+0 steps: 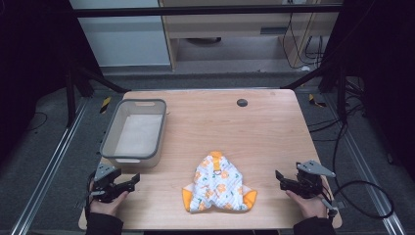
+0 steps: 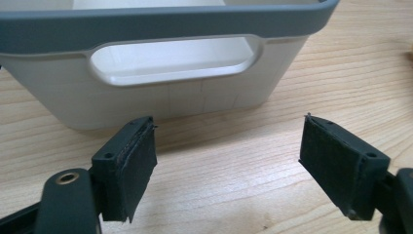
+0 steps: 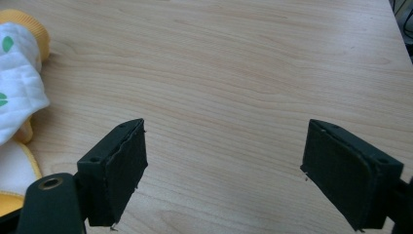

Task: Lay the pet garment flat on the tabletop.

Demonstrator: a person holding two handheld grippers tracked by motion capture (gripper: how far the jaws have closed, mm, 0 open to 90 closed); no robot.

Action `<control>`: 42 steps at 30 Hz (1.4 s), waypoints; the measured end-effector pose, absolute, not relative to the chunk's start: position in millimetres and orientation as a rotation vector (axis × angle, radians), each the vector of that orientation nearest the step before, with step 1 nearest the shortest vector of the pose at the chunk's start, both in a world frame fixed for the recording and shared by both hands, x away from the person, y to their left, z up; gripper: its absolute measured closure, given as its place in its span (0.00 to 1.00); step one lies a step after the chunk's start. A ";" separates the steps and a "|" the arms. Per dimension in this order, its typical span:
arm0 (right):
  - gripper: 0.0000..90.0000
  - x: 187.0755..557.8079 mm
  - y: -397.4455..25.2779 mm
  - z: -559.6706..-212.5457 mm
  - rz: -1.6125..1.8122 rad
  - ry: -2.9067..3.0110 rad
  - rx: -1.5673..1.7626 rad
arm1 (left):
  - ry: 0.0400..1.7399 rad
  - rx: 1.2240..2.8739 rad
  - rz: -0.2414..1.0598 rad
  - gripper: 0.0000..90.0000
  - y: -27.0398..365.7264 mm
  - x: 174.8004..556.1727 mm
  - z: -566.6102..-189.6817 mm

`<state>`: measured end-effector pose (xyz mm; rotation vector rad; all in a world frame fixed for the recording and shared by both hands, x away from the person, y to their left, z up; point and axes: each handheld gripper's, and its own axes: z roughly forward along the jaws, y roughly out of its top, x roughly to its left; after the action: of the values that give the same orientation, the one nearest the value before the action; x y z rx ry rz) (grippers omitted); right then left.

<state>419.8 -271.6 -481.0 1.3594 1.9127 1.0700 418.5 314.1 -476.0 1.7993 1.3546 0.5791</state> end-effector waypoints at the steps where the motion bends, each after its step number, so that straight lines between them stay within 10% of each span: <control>1: 0.18 419.7 -271.5 -481.0 1.070 1.913 1.357 | 1.354 1.794 0.575 0.23 312.8 417.7 -475.4; 42: 0.19 438.8 -236.5 -444.3 1.229 1.984 1.233 | 1.046 1.890 0.467 0.30 238.7 422.9 -445.3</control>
<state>438.8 -236.5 -444.3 1.2330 1.9835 1.2288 422.9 238.7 -445.3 1.8899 1.0456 0.4671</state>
